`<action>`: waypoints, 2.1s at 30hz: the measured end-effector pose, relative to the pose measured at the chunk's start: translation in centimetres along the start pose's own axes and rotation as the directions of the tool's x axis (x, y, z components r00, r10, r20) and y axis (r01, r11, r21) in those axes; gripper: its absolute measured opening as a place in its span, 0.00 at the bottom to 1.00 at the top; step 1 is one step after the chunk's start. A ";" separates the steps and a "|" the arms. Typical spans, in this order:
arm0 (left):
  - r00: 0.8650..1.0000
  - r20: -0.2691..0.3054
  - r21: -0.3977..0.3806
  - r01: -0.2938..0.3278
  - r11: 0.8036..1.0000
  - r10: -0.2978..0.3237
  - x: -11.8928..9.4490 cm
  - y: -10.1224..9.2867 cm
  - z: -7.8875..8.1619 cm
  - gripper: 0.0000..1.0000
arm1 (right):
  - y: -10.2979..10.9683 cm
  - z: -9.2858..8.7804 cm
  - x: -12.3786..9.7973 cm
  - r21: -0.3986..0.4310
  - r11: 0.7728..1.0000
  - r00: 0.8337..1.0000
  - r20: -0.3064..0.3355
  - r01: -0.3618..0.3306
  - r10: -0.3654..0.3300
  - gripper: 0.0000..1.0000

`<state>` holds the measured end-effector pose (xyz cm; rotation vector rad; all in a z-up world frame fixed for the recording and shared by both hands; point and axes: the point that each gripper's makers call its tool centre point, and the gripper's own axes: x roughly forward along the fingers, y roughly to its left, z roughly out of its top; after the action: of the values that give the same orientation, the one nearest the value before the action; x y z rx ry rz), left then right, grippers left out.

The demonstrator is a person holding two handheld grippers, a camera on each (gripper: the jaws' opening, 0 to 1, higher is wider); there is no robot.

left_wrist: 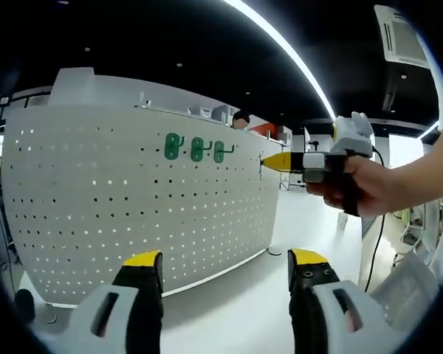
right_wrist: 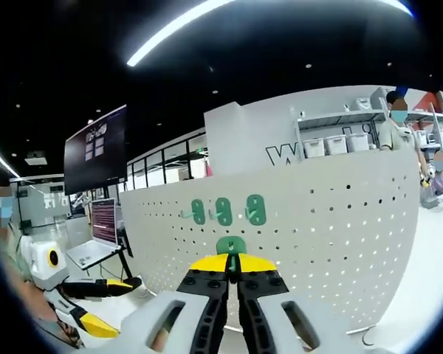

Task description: Insert the hook assembly into the mounting plate slot until the hook locks in place.

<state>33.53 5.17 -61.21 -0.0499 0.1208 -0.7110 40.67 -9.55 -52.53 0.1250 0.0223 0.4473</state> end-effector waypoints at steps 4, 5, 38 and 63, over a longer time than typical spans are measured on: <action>1.000 0.000 -0.007 -0.008 1.000 0.008 -0.3 0.3 -0.1 0.70 | -1.1 0.6 0.4 -0.007 1.000 1.000 0.008 0.024 -0.024 0.00; 1.000 0.000 -0.009 -0.009 1.000 0.009 -0.3 0.3 -0.1 0.70 | -1.3 0.7 0.5 -0.009 1.000 1.000 0.009 0.030 -0.029 0.00; 0.997 0.020 -0.032 -0.077 0.997 0.078 -1.9 2.3 -0.3 0.69 | -5.6 4.4 3.5 -0.051 0.983 0.981 0.093 0.178 -0.173 0.01; 0.994 -0.009 -0.021 -0.106 0.994 0.106 -2.5 3.0 -0.7 0.67 | -6.5 4.5 5.7 -0.057 0.978 0.973 0.131 0.198 -0.190 0.01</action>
<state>33.51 9.02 -61.94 -0.0610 0.1375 -0.6036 48.81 -13.41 -48.84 0.0806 -0.1035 0.2438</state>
